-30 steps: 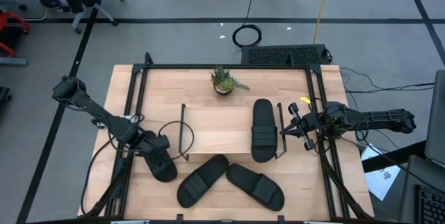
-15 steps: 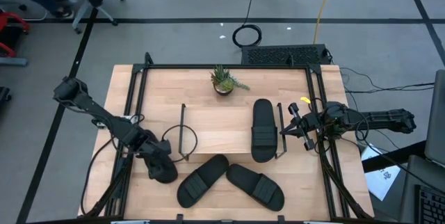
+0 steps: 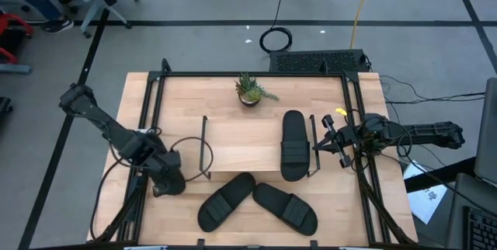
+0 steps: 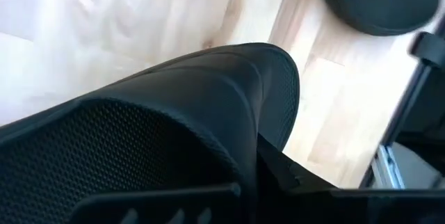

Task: Pick and place slides into the shelf
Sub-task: Put the black sandal on the shelf

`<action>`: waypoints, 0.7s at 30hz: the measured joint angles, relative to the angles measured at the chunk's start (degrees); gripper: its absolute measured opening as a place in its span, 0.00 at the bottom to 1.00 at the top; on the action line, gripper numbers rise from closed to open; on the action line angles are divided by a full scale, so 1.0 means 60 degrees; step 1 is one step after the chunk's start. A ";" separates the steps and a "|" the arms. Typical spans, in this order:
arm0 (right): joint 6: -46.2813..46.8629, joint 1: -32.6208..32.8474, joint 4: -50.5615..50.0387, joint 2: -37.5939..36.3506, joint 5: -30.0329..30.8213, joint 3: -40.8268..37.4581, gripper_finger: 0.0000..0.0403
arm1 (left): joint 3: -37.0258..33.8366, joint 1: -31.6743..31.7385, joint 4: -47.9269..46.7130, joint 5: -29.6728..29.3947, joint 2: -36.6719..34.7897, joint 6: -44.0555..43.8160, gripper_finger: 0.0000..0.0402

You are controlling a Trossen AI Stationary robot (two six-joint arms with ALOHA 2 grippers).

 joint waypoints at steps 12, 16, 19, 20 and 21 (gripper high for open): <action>-0.0011 0.0000 0.0000 0.0000 0.0018 0.0000 0.00 | 0.4270 0.0205 -0.1210 -0.3772 -0.0032 0.4789 0.01; -0.0007 -0.0001 0.0000 0.0000 0.0022 0.0000 0.00 | 0.4945 0.0639 -0.0433 -0.3872 -0.0032 0.7220 0.01; -0.0051 0.0000 0.0000 0.0000 0.0026 0.0000 0.00 | 0.5280 0.1325 0.0448 -0.3299 -0.0032 0.8973 0.01; -0.0086 -0.0001 0.0000 0.0000 0.0028 0.0000 0.00 | 0.5335 0.1644 0.0739 -0.2881 -0.0023 0.9511 0.01; -0.0095 0.0000 0.0000 0.0000 0.0029 0.0000 0.00 | 0.5391 0.2004 0.1025 -0.2380 0.0012 1.0052 0.01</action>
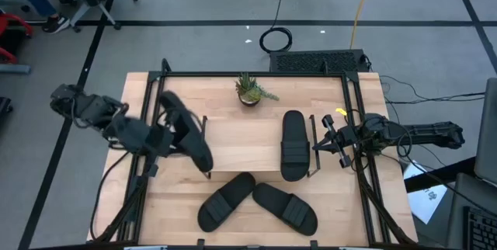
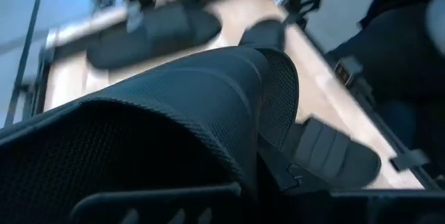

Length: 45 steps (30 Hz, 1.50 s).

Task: Pick and place slides into the shelf
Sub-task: Put the black sandal on the shelf

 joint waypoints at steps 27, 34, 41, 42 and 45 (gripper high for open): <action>-0.0440 -0.0004 0.0004 0.0148 0.0003 0.0000 0.00 | 0.5843 0.5412 -0.4760 0.6806 0.6151 0.2686 0.00; -0.0422 -0.0004 0.0004 0.0150 0.0003 0.0000 0.00 | 0.6675 0.5412 -0.5384 0.8365 0.7510 0.2801 0.00; -0.0415 -0.0004 0.0004 0.0153 0.0000 0.0000 0.00 | 0.6624 0.5387 -0.5347 0.8690 0.8359 0.2793 0.00; -0.0415 -0.0004 0.0004 0.0153 0.0000 0.0000 0.00 | 0.6623 0.5377 -0.5343 0.8721 0.8515 0.2795 0.00; -0.0415 -0.0004 0.0022 0.0153 0.0000 0.0000 0.00 | 0.6617 0.5361 -0.5344 0.8720 0.8947 0.2831 0.00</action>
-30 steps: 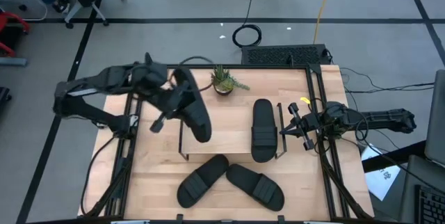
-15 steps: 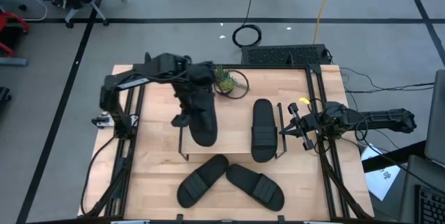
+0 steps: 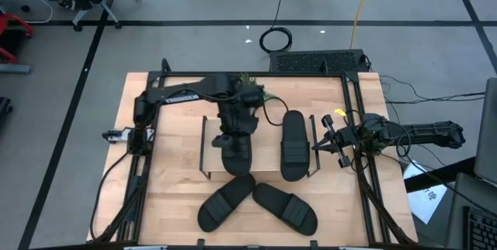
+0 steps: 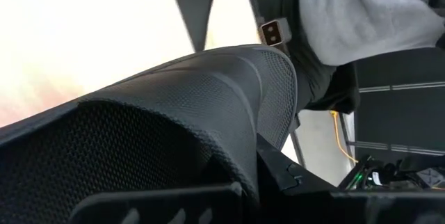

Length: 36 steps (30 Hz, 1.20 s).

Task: Pick and place slides into the shelf
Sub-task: Put the black sandal on the shelf

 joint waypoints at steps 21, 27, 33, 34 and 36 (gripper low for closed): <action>0.0007 0.0000 0.0054 0.0000 0.0004 0.0000 0.00 | -0.0018 -0.0382 0.0316 0.0203 0.0487 -0.0232 0.00; 0.0004 0.0000 0.0127 0.0000 0.0007 0.0000 0.00 | -0.0041 -0.0420 0.0628 0.0203 0.0484 -0.0179 0.01; 0.0007 0.0000 0.0127 0.0000 0.0029 0.0000 0.00 | -0.0728 -0.0298 0.1111 0.0189 0.0484 -0.0544 0.01; 0.0004 0.0000 0.0127 0.0000 0.0029 0.0000 0.00 | -0.0833 -0.0295 0.1196 0.0190 0.0484 -0.0586 0.01; 0.0006 0.0000 0.0127 -0.0004 0.0033 0.0000 0.00 | -0.1026 -0.0281 0.1246 0.0229 0.0473 -0.0646 0.00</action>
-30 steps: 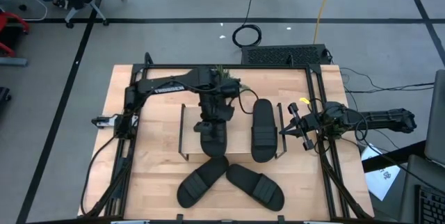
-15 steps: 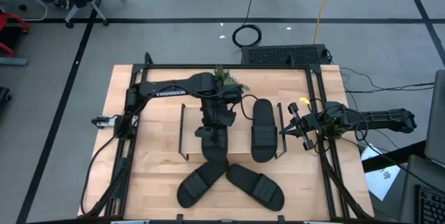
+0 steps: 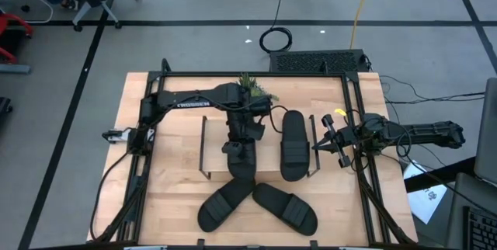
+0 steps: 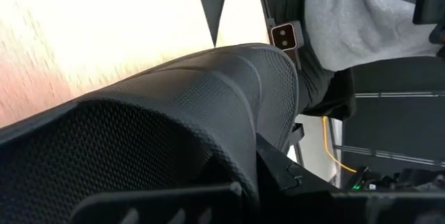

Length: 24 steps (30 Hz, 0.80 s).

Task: Pick and place slides into the shelf
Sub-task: Put the black sandal on the shelf

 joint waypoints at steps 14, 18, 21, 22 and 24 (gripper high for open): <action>0.0209 0.0000 0.0069 0.0011 0.0011 0.0000 0.00 | -0.0223 -0.0027 0.0383 -0.1076 -0.0014 -0.0305 0.08; 0.0245 0.0000 0.0116 0.0011 0.0012 0.0000 0.00 | -0.0223 -0.0058 0.0453 -0.1281 -0.0014 0.0014 0.16; 0.0248 0.0000 0.0135 0.0011 0.0011 0.0000 0.00 | -0.0223 -0.0126 0.0537 -0.1863 -0.0020 0.0039 0.23; 0.0245 0.0000 0.0135 0.0011 0.0005 0.0000 0.00 | -0.0223 -0.0144 0.0544 -0.2031 -0.0023 -0.0005 0.26; 0.0249 0.0000 0.0135 0.0011 -0.0007 0.0000 0.00 | -0.0220 -0.0160 0.0564 -0.2218 -0.0032 -0.0085 0.32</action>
